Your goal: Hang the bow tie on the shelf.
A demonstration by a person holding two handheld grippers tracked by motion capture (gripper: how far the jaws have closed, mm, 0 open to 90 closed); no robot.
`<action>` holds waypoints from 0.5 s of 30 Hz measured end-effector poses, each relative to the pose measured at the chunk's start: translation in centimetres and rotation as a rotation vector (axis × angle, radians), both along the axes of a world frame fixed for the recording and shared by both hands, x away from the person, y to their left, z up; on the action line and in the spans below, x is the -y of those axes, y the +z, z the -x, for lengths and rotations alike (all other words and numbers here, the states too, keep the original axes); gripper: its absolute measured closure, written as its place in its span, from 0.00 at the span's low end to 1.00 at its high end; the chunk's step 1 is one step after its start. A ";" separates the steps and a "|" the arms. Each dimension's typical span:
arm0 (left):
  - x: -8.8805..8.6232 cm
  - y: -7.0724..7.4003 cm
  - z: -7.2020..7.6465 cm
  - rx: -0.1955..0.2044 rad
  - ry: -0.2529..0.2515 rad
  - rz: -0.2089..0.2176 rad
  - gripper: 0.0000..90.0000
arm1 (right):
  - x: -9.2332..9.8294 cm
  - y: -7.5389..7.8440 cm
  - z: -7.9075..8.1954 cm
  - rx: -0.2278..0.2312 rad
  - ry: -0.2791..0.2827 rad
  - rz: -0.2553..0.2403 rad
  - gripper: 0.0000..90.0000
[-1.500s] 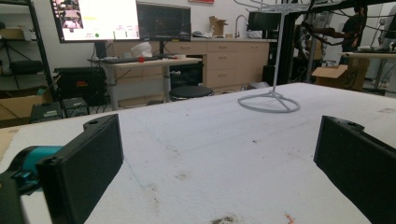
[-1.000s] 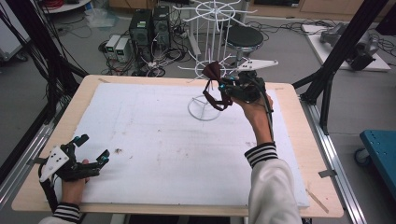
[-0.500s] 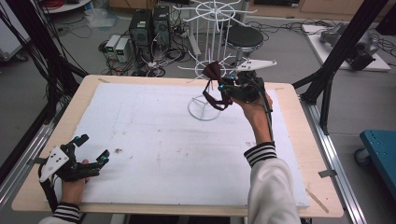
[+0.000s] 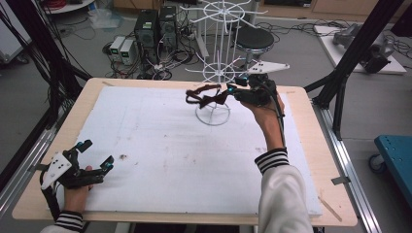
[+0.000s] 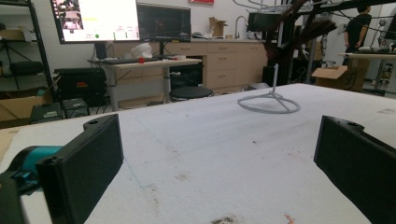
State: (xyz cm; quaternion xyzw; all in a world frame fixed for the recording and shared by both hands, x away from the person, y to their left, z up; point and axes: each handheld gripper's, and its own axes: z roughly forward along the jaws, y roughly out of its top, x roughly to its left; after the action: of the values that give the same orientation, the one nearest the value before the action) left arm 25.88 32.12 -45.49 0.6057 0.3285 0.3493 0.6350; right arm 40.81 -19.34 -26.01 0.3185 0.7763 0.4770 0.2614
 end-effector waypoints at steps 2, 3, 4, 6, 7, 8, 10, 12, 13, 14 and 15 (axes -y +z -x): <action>0.0 0.0 0.0 0.000 0.000 0.001 0.02 | 0.0 0.1 0.1 0.021 -0.026 -0.002 0.34; 0.0 0.0 0.0 0.001 -0.001 0.003 0.02 | -0.1 0.1 0.2 0.038 -0.034 0.001 0.15; 0.0 0.0 0.0 0.001 -0.001 0.002 0.02 | -0.2 0.1 0.3 0.050 -0.042 0.000 0.06; 0.0 0.0 0.1 0.003 -0.002 0.001 0.02 | 0.0 0.1 0.4 0.046 -0.033 -0.028 0.01; 0.0 0.0 0.1 0.004 -0.002 0.002 0.02 | 0.0 0.2 0.4 0.040 -0.029 -0.039 0.01; 0.0 0.0 0.1 0.004 -0.002 0.000 0.02 | 0.1 0.2 0.5 0.044 -0.033 -0.035 0.01; 0.0 0.0 0.1 0.005 -0.002 0.001 0.02 | 0.1 0.3 0.6 0.042 -0.033 -0.039 0.01; 0.0 0.0 0.1 0.005 -0.002 0.002 0.02 | 0.0 0.4 0.8 0.036 -0.026 -0.048 0.01; 0.0 0.0 0.1 0.005 -0.002 0.002 0.02 | -0.1 0.5 0.9 0.039 -0.026 -0.046 0.01; 0.0 0.0 0.1 0.004 -0.002 0.002 0.02 | -0.1 0.5 1.0 0.037 -0.019 -0.054 0.01; 0.0 0.0 0.0 0.003 -0.002 0.005 0.02 | 0.0 0.5 1.1 0.036 -0.011 -0.056 0.01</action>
State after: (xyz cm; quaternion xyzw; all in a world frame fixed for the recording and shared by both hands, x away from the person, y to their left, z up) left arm 25.83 32.15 -45.50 0.6037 0.3281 0.3487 0.6374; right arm 39.73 -19.32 -25.49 0.3215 0.7561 0.5028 0.2688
